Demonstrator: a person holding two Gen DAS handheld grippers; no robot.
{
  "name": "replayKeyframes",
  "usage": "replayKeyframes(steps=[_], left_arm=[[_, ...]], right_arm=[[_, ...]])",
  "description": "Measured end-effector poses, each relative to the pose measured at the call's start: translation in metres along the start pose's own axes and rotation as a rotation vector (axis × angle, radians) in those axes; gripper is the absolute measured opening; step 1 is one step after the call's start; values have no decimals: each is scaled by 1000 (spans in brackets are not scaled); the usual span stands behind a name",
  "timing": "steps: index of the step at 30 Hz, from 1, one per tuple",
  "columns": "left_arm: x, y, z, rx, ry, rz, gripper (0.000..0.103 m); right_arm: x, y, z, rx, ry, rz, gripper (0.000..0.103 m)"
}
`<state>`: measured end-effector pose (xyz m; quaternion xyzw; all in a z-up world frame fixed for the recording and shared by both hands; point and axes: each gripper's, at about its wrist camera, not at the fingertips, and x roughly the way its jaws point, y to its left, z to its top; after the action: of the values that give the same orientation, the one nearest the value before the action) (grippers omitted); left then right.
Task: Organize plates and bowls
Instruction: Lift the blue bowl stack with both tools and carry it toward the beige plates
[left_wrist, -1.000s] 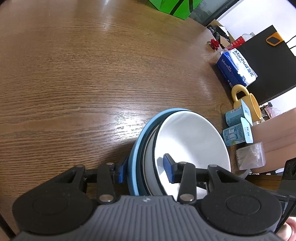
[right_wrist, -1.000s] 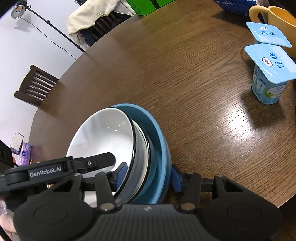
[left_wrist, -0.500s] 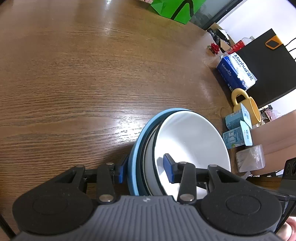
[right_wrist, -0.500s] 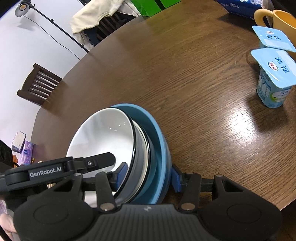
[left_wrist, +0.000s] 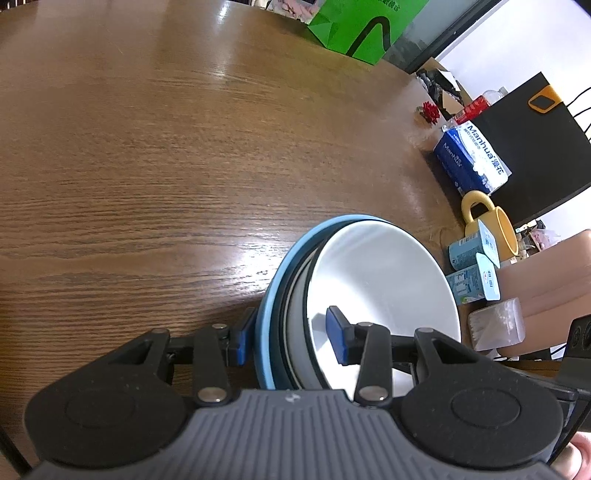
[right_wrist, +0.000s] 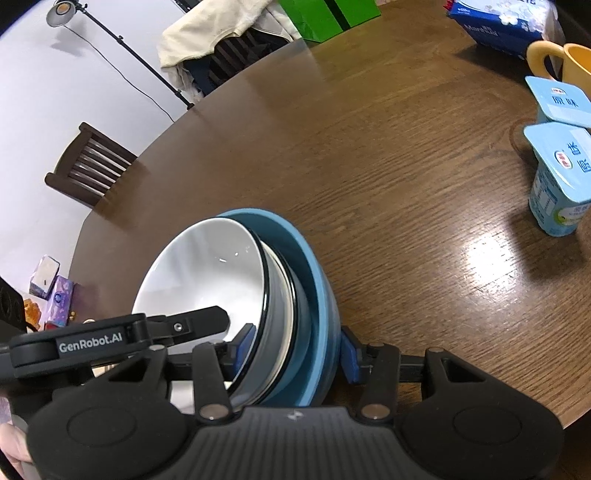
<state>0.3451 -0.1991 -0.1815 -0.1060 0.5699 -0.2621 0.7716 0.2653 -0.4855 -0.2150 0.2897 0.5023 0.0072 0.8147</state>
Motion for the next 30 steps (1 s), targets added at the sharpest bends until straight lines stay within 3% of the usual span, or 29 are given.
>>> replayKeyframes(steps=[30], left_arm=[[-57, 23, 7, -61, -100, 41, 40]], right_arm=[[-5, 59, 13, -87, -9, 68, 47]])
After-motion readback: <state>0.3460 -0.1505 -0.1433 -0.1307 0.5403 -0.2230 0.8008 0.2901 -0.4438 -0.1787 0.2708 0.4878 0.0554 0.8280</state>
